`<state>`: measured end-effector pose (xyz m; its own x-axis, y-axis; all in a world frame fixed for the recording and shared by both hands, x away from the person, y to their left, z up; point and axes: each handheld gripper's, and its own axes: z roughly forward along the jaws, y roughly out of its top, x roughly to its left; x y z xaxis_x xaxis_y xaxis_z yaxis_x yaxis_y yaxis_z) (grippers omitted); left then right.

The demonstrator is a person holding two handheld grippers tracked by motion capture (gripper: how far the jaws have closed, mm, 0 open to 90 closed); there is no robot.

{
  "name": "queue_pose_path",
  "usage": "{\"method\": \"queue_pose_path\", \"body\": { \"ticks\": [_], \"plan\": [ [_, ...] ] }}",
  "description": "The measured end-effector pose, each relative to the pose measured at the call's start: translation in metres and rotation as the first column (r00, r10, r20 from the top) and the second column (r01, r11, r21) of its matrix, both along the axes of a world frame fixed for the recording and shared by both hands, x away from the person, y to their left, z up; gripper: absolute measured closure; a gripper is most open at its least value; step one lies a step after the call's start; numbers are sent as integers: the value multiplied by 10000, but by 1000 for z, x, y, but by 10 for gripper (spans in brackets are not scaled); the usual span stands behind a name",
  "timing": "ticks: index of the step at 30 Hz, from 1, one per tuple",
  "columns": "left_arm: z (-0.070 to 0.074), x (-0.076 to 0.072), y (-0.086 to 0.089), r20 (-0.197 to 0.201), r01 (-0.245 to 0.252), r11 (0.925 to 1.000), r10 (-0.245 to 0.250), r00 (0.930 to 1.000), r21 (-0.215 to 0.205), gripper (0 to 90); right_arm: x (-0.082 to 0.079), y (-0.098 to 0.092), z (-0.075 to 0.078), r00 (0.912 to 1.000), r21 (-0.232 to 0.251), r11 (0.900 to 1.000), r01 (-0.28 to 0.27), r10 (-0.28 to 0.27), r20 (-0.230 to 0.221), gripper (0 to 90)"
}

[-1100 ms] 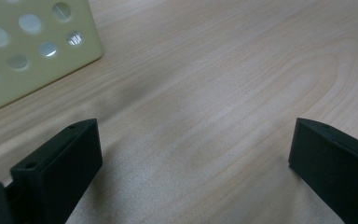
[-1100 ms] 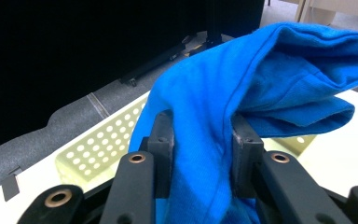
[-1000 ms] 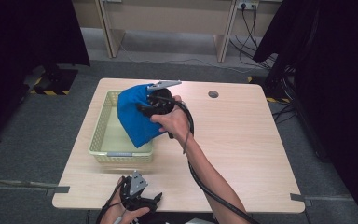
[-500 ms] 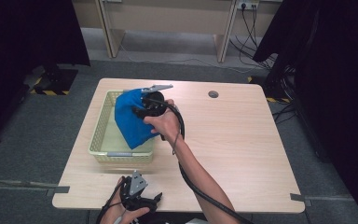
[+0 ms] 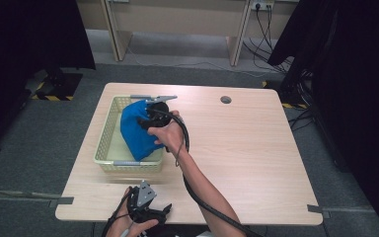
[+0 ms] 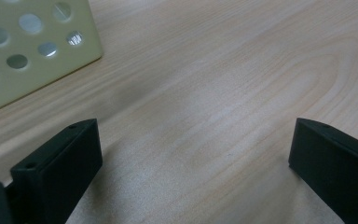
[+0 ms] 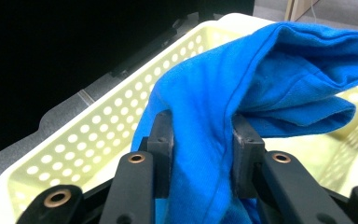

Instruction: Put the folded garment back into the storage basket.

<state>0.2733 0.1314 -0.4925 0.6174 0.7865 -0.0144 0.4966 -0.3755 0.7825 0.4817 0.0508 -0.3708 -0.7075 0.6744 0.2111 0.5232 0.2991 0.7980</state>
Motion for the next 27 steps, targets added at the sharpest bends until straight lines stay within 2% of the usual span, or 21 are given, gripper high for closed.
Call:
{"method": "queue_pose_path", "body": {
  "ticks": [10, 13, 16, 21, 23, 27],
  "plan": [
    [0, 0, 0, 12, 2, 10000, -2, 10000, -8, 15, -1, 10, -14, 9996, -130, 9999, -50, 47, -274, 648],
    [0, 0, 0, 6, 7, 10000, -7, 10000, -9, 15, 1, 9, -18, 9990, -212, 9998, 7, -16, -444, 586],
    [0, 0, 0, 6, 4, 10000, -4, 10000, -27, 15, 2, 10, -22, 9976, -446, 9986, 278, -306, -624, 460],
    [0, 0, 0, 6, 8, 10000, -8, 10000, -13, 15, 4, 5, -26, 9940, -503, 9966, 659, -700, -844, 361],
    [0, 0, 0, 4, 7, 10000, -7, 10000, -14, 15, 6, 2, -24, 9921, -410, 9956, 839, -873, -901, 338],
    [0, 0, 0, 0, 8, 10000, -8, 10000, -8, 15, 6, -1, -18, 9932, -483, 9951, 860, -894, -740, 319]
  ]
}}
